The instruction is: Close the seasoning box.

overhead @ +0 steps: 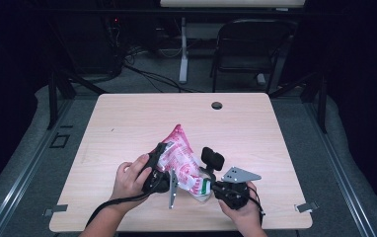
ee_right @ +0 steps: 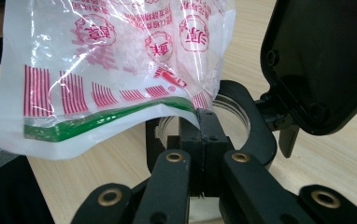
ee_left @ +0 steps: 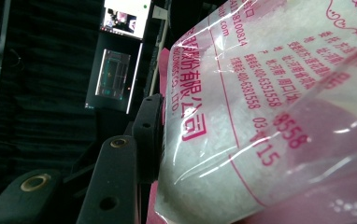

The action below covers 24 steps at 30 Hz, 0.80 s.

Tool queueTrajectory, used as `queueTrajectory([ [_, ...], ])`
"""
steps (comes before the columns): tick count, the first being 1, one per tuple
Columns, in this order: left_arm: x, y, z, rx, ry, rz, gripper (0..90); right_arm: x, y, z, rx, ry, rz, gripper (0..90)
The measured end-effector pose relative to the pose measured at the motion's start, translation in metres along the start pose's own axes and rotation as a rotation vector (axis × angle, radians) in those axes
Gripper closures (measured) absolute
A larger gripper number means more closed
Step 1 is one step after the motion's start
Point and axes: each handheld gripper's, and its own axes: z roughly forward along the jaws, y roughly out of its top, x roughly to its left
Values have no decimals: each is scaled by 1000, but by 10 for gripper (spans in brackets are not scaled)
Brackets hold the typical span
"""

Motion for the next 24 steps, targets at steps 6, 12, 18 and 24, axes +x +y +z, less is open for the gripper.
queueTrajectory([
  [6,0,0,-1,5,-4,-4,615,0,0,0,5,-2,-3,900],
  [12,0,1,-1,6,-5,0,616,-1,0,0,6,-2,-1,900],
  [18,1,2,-1,2,-2,4,615,0,-1,-1,6,-3,-1,900],
  [24,1,3,-2,-2,0,7,615,0,-1,-1,5,-6,-1,900],
])
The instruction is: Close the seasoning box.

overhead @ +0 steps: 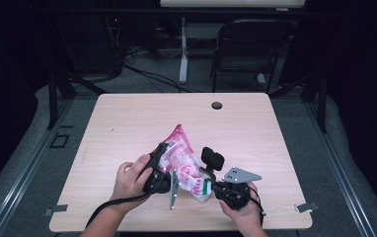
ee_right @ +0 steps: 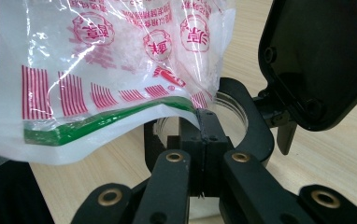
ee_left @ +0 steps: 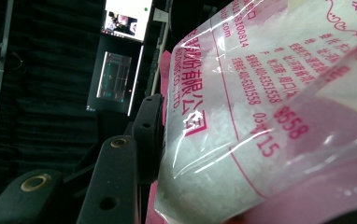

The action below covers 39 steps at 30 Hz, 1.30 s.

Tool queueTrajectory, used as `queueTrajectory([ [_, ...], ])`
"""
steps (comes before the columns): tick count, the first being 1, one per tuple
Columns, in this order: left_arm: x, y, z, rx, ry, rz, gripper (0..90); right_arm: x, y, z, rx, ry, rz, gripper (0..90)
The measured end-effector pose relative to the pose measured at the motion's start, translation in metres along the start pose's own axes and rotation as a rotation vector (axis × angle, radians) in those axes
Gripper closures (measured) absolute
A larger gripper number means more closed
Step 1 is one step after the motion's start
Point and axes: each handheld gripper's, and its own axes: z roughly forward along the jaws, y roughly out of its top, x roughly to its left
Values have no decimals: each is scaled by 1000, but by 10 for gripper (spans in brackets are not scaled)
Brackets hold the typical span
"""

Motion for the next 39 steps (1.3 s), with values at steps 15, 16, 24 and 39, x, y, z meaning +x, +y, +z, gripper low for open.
queueTrajectory([
  [15,0,0,-1,-9,6,-2,615,0,0,0,0,3,-1,900],
  [16,0,0,-1,-9,6,-2,616,1,0,0,0,3,-1,900],
  [24,1,1,-2,-4,4,-5,615,1,0,0,3,6,-3,900],
  [39,2,0,-1,-9,8,-7,615,1,0,1,1,4,-2,900],
])
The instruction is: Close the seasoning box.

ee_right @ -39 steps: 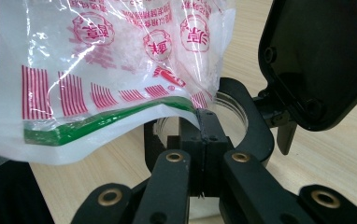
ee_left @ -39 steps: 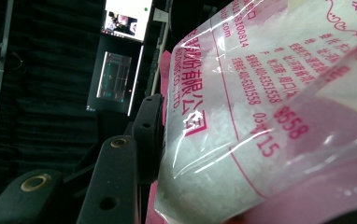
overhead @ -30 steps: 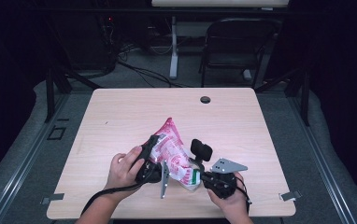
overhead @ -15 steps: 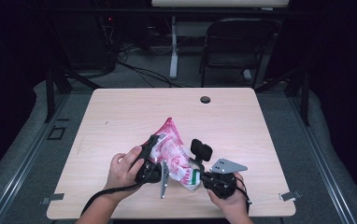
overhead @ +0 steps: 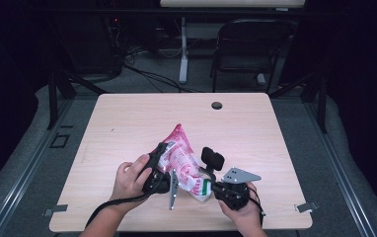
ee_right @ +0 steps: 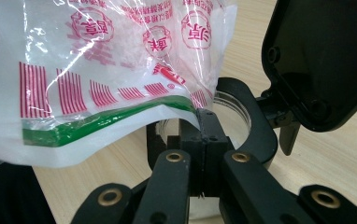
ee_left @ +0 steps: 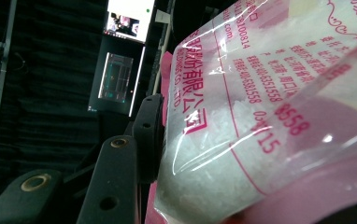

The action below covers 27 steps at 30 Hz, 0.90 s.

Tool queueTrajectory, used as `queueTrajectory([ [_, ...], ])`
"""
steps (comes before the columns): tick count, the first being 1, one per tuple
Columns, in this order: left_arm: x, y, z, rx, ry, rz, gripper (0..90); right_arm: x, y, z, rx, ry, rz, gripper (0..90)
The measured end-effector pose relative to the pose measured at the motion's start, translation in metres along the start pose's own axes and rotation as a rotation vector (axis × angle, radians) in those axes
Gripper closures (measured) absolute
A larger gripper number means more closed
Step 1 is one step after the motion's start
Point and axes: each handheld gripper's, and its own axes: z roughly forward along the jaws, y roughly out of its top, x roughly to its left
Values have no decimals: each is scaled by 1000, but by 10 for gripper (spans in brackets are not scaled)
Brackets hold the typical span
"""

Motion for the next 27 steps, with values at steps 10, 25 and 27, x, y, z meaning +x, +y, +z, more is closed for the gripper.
queueTrajectory([
  [10,1,-1,-1,5,-1,-8,615,1,0,1,6,3,-6,900],
  [25,2,0,-2,5,1,-8,615,1,0,1,7,5,-6,900],
  [27,1,0,-2,7,-3,-13,615,1,0,1,7,5,-6,900],
])
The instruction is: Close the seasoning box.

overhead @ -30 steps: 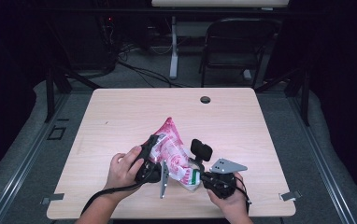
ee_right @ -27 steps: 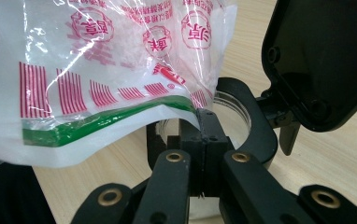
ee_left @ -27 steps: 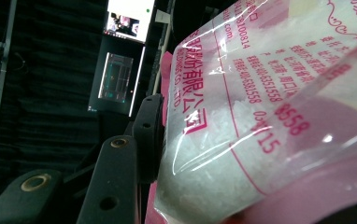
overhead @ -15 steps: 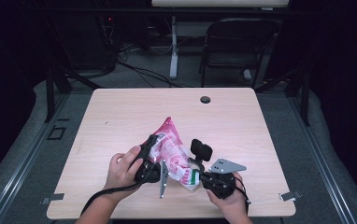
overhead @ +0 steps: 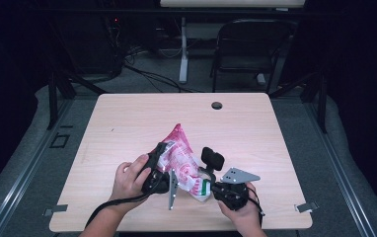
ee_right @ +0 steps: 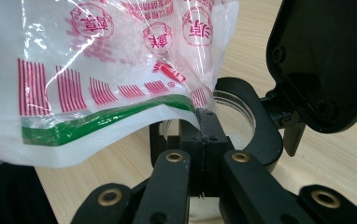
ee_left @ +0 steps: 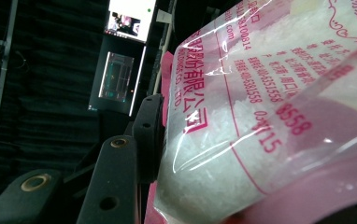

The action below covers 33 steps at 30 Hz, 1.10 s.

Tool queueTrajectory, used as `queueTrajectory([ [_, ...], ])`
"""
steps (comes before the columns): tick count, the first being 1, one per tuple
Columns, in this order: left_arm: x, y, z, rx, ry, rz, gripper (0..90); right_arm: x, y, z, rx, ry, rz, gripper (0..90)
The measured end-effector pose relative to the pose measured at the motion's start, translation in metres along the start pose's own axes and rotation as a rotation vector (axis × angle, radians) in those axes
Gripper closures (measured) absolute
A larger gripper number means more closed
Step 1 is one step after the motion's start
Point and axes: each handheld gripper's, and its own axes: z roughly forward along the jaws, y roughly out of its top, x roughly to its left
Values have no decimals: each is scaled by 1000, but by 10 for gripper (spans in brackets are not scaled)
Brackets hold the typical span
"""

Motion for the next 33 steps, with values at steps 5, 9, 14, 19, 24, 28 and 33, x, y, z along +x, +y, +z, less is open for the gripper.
queueTrajectory([
  [5,0,0,0,-3,5,5,616,0,0,1,-1,1,0,900],
  [9,1,1,0,-4,6,5,616,0,0,0,1,1,-1,900],
  [14,1,1,-1,-7,8,5,615,0,0,1,0,1,-2,900],
  [19,1,1,-1,-7,7,4,614,0,0,1,1,0,-1,900],
  [24,1,1,-1,-3,3,1,612,0,0,1,2,-1,-1,900],
  [28,2,1,-1,-9,9,4,612,0,0,1,1,0,-1,900],
  [33,2,1,-2,-10,9,2,612,0,0,1,1,-2,-2,900],
])
